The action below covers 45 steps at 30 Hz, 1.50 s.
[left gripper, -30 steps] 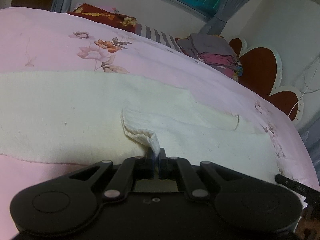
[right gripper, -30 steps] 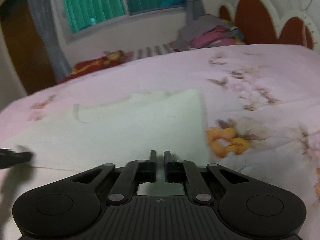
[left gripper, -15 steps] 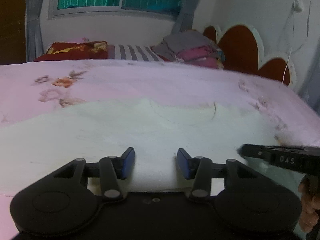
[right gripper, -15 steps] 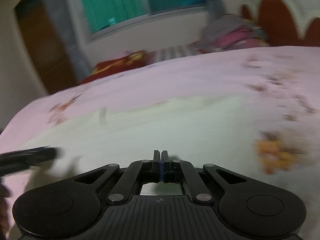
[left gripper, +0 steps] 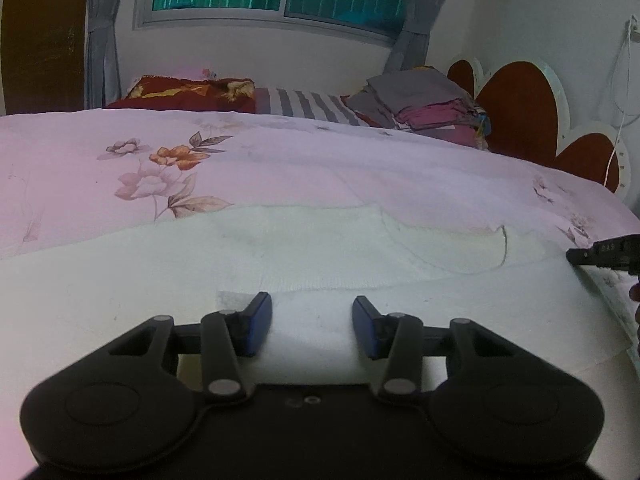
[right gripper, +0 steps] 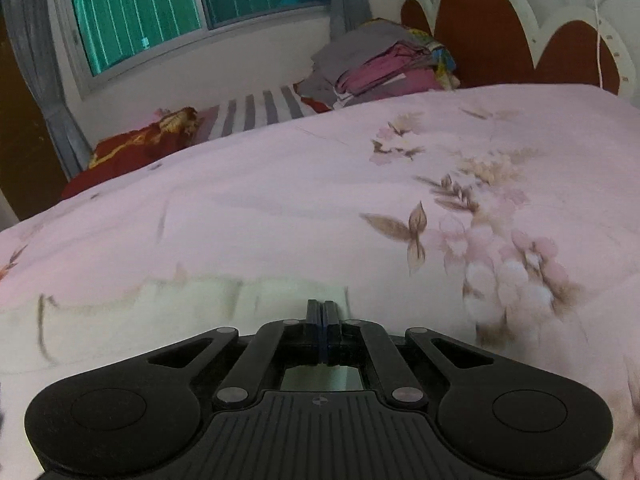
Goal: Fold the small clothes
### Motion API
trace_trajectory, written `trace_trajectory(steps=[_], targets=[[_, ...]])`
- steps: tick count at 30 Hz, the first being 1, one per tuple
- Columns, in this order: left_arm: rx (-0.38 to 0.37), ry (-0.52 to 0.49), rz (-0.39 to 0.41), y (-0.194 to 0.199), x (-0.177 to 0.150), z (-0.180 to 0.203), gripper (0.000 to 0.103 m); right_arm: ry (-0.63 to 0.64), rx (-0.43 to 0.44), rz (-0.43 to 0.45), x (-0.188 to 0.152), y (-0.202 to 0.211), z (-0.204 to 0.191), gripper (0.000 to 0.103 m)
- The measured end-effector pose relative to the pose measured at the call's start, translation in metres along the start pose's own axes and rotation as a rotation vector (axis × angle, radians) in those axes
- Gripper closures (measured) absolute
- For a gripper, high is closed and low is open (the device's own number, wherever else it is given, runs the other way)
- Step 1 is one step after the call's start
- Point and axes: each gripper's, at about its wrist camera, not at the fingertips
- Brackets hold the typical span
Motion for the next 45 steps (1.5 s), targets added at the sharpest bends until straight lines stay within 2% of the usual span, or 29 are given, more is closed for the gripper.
trace_trajectory(steps=[2, 4, 6, 9, 12, 14, 15, 17, 19, 23, 25, 28, 30, 32, 34, 36, 37, 39, 40, 43, 45], targets=[[0.0, 0.006, -0.005, 0.001, 0.003, 0.0, 0.059, 0.043, -0.014, 0.003, 0.002, 0.0, 0.0, 0.103], [0.017, -0.032, 0.016, 0.007, 0.009, 0.011, 0.058, 0.039, -0.019, -0.013, 0.003, 0.003, 0.002, 0.103], [-0.02, -0.054, 0.036, 0.009, 0.011, 0.03, 0.054, 0.062, -0.005, 0.012, 0.0, 0.019, -0.005, 0.103], [-0.105, -0.094, -0.01, -0.01, 0.01, 0.065, 0.052, 0.134, 0.066, 0.017, -0.015, 0.032, -0.03, 0.103], [-0.107, -0.127, -0.055, -0.027, 0.005, 0.079, 0.047, 0.196, 0.094, 0.017, -0.032, 0.033, -0.051, 0.103], [-0.084, -0.125, -0.057, -0.028, 0.001, 0.066, 0.048, 0.258, 0.093, 0.043, -0.037, 0.035, -0.05, 0.103], [-0.07, -0.12, -0.049, -0.023, 0.0, 0.056, 0.049, 0.249, 0.068, 0.046, -0.035, 0.033, -0.04, 0.103], [-0.02, -0.109, -0.039, -0.013, 0.0, 0.04, 0.05, 0.159, -0.013, 0.026, -0.027, 0.024, -0.01, 0.103], [-0.023, -0.06, -0.034, -0.008, 0.001, 0.026, 0.05, 0.119, -0.009, 0.001, -0.021, 0.021, 0.008, 0.103], [-0.005, -0.05, -0.043, -0.001, 0.002, 0.027, 0.05, 0.16, 0.027, -0.005, -0.024, 0.034, -0.002, 0.103], [0.005, -0.035, -0.046, 0.007, 0.001, 0.029, 0.05, 0.18, 0.009, -0.03, -0.035, 0.039, -0.004, 0.103], [-0.031, -0.025, 0.021, 0.031, -0.003, 0.037, 0.048, 0.203, -0.016, -0.026, -0.052, 0.058, -0.001, 0.103], [-0.028, -0.054, -0.006, 0.028, -0.012, 0.045, 0.048, 0.191, -0.005, 0.008, -0.063, 0.08, -0.001, 0.103], [-0.009, -0.037, -0.051, 0.017, -0.021, 0.044, 0.048, 0.205, 0.007, 0.003, -0.077, 0.09, -0.006, 0.103], [0.002, -0.019, -0.009, 0.028, -0.02, 0.044, 0.048, 0.218, -0.006, -0.008, -0.091, 0.09, -0.009, 0.103], [0.0, -0.036, 0.04, 0.038, -0.02, 0.047, 0.038, 0.239, -0.023, -0.004, -0.088, 0.098, -0.012, 0.103], [0.01, -0.047, 0.031, 0.037, -0.021, 0.047, 0.026, 0.245, -0.026, 0.013, -0.088, 0.104, -0.013, 0.103], [0.003, -0.016, -0.042, 0.027, -0.025, 0.039, 0.027, 0.261, -0.028, 0.035, -0.091, 0.108, -0.014, 0.103], [-0.005, -0.007, -0.028, 0.031, -0.027, 0.034, 0.028, 0.274, -0.043, -0.005, -0.096, 0.102, -0.015, 0.103], [-0.011, 0.038, 0.013, 0.048, -0.026, 0.019, 0.031, 0.252, -0.048, -0.018, -0.098, 0.105, -0.013, 0.103], [0.025, 0.062, 0.034, 0.061, -0.028, 0.005, 0.03, 0.195, -0.02, 0.009, -0.094, 0.119, -0.009, 0.103]])
Point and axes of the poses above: each gripper's, at about its wrist camera, not at the fingertips, and y roughly against the way its jaws point, z to its right, x to its top, and after that the axes turned 8 degrees about -x, right-handed
